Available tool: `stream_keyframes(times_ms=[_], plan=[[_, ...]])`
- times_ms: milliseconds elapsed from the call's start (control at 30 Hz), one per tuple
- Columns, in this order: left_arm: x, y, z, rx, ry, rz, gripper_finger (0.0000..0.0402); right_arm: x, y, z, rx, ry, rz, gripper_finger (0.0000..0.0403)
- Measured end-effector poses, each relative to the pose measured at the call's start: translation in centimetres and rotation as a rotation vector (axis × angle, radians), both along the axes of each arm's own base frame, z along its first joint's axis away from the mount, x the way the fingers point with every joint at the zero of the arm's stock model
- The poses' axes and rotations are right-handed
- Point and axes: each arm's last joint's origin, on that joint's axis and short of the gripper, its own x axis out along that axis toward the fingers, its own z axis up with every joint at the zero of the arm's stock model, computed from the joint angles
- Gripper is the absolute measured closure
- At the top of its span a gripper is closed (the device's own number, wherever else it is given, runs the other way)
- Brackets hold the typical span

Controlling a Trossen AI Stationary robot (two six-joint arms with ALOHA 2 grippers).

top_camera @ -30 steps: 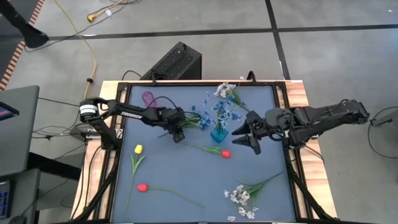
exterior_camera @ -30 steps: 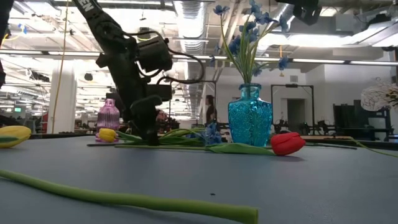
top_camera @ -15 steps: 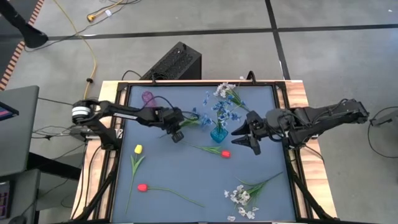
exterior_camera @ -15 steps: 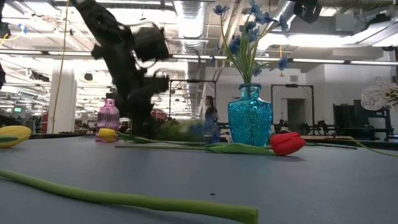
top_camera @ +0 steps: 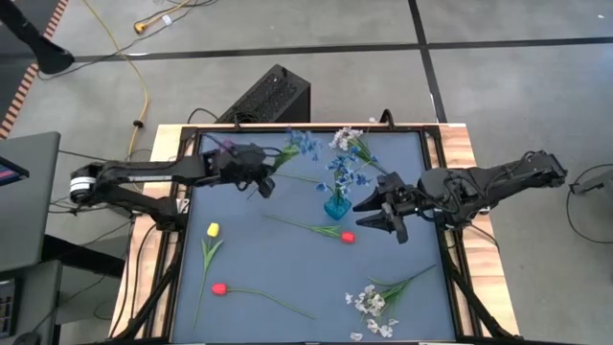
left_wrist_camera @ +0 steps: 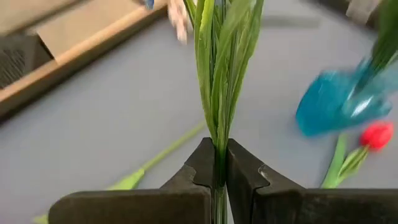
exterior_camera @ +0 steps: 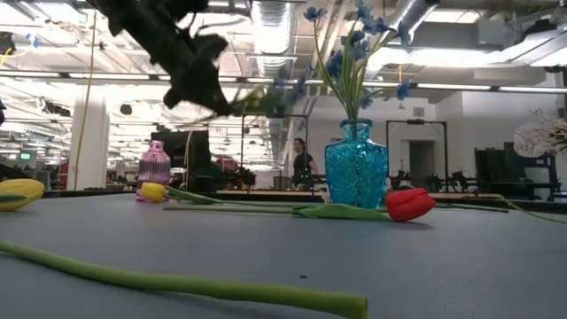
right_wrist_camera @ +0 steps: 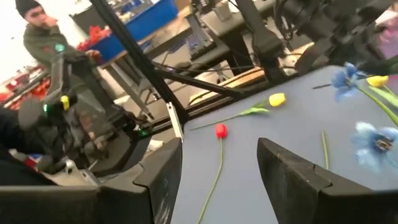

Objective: Sort flowers into vase by color
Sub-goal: Put the blue flowers into the blue vase

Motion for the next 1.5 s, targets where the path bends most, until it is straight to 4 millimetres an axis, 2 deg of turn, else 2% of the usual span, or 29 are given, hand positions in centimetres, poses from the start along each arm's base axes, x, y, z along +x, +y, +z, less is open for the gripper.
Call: stream_keyframes(times_ms=[133, 300, 467, 633, 700, 867, 1000, 1300, 1500], plan=[[-1.1, -0.2, 2.6, 0.032, -0.167, 0.048, 0.0399, 1.1, 0.4, 0.0, -0.018, -0.047, 0.012, 0.0168], [-2.4, -0.8, 6.0, 0.078, -0.397, 0.007, 0.0399, 3.8, 0.8, -0.4, -0.117, -0.163, 0.011, 0.0168], [-3.7, -1.6, 8.7, 0.099, -0.597, -0.146, 0.0399, 6.6, 0.3, -0.5, -0.198, -0.262, -0.032, 0.0168], [-4.0, -2.9, 10.2, 0.096, -0.733, -0.306, 0.0399, 9.3, -0.9, 1.3, -0.275, -0.304, -0.11, 0.0168], [-3.8, -3.7, 10.4, 0.104, -0.752, -0.365, 0.0399, 10.4, -1.4, 2.2, -0.295, -0.319, -0.133, 0.0168], [-2.9, -5.4, 10.4, 0.13, -0.771, -0.467, 0.0399, 13.1, -2.8, 2.6, -0.303, -0.309, -0.14, 0.0168], [-2.6, -6.4, 10.5, 0.143, -0.791, -0.516, 0.0399, 14.5, -3.4, 3.1, -0.298, -0.317, -0.131, 0.0168], [-2.4, -7.3, 10.4, 0.176, -0.778, -0.517, 0.04, 15.8, -3.7, 3.4, -0.306, -0.317, -0.114, 0.0168], [-1.3, -7.4, 9.6, 0.155, -0.747, -0.524, 0.04, 16.5, -3.9, 3.4, -0.314, -0.322, -0.12, 0.0168]])
